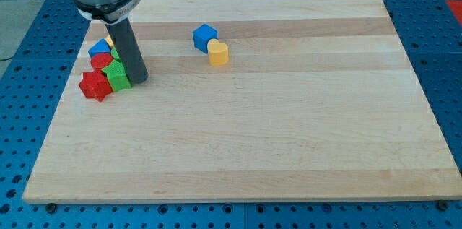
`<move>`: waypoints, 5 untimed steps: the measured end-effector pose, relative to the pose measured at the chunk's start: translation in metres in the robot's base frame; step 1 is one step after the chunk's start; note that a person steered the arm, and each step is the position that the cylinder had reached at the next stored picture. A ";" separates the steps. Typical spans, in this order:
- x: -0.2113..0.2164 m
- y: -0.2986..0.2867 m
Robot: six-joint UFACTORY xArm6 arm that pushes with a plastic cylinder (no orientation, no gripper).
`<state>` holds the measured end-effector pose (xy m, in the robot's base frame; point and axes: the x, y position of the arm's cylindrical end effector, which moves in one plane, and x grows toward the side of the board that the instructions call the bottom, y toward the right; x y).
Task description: Move the group of blocks left a bit
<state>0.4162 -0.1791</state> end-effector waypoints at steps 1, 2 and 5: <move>0.000 -0.001; -0.001 -0.001; -0.016 0.013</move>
